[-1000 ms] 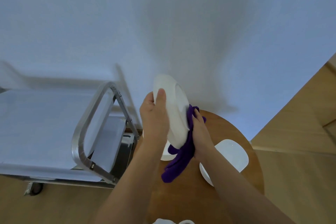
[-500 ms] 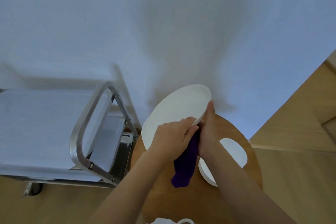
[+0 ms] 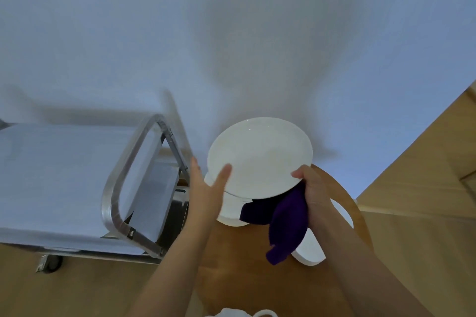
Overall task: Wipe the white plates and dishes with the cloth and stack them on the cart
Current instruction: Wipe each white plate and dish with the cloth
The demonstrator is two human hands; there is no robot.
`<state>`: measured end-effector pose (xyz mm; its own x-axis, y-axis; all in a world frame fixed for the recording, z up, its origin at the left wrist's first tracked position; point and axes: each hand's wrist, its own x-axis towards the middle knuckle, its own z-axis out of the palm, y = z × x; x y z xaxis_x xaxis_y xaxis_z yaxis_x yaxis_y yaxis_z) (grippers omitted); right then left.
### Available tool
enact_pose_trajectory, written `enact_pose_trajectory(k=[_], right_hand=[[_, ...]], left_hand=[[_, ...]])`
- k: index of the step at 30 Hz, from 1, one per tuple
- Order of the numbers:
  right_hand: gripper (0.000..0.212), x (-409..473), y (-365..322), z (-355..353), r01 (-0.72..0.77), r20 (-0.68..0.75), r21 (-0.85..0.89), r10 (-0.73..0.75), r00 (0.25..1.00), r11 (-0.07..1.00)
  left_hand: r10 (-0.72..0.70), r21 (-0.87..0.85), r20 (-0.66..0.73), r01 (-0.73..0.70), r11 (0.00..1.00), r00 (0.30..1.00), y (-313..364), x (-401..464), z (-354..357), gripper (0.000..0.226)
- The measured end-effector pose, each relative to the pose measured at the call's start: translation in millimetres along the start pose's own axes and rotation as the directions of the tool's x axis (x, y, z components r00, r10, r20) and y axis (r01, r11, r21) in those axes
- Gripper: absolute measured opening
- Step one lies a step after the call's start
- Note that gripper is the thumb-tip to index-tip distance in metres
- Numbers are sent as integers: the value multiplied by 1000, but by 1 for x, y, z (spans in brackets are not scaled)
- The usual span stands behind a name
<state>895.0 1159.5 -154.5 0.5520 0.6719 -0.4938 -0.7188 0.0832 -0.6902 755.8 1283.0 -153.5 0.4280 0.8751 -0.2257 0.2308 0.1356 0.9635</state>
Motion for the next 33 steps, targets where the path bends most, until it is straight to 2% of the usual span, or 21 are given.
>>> enact_pose_trajectory(k=[1,2,3,4,5,8,10,11,13,15,16,18,21,24,26,27,29,30,33], right_hand=[[16,-1,1,-1,-13,14,-28,13,1000,1000],[18,-3,3,-3,-34,24,-56,35,999,998],[20,-3,6,-4,-62,26,-88,65,998,994],[22,-5,8,-4,-92,22,-122,96,995,988],[24,-7,9,-5,-118,23,-155,123,992,981],[46,-9,7,-10,-143,41,-305,163,986,942],[53,-8,1,-14,-78,-62,-448,56,997,890],[49,-5,-2,-18,-41,-158,-489,-43,986,871],[32,0,-11,-21,52,-320,-437,-209,924,898],[20,4,-18,-13,145,-332,-381,-281,900,913],[17,6,-18,-6,175,-302,-416,-318,899,892],[16,11,-12,10,236,-211,-597,-435,876,766],[42,19,7,32,208,-79,-892,-591,803,402],[48,23,29,56,141,48,-986,-656,754,91],[47,22,39,69,104,145,-989,-662,736,-100],[47,20,45,72,129,214,-976,-652,727,-177],[47,13,58,74,274,381,-924,-594,709,-266],[45,8,65,73,367,452,-892,-545,706,-263],[39,-6,82,60,570,608,-791,-397,688,-222]], left_hand=[[-200,-242,75,213,947,977,-1,5,-1,70],[-317,-440,208,378,815,925,-3,10,-2,56],[-360,-565,305,472,677,882,-3,13,-4,41],[-384,-632,334,507,586,861,-6,16,-5,32],[-399,-667,327,509,544,856,-9,19,-4,29],[-400,-679,250,454,577,882,-21,20,-3,33],[-345,-683,228,402,609,910,-25,22,-6,35],[-310,-694,224,375,615,924,-25,23,-8,38],[-297,-695,177,333,637,938,-24,21,-12,43],[-316,-643,137,327,693,939,-22,18,-11,61],[-325,-599,133,337,727,936,-22,15,-9,73],[-297,-516,135,322,794,945,-21,9,-2,85],[-189,-445,171,246,861,967,-15,-2,6,87],[-132,-293,118,161,942,984,-15,-11,15,95],[-146,-306,148,186,934,978,-16,-15,19,97],[-155,-327,160,200,924,975,-16,-16,20,91],[-170,-340,173,221,914,970,-18,-13,17,67],[-170,-345,171,221,912,970,-18,-9,14,60],[-221,-413,126,254,874,967,-19,-1,3,62]])
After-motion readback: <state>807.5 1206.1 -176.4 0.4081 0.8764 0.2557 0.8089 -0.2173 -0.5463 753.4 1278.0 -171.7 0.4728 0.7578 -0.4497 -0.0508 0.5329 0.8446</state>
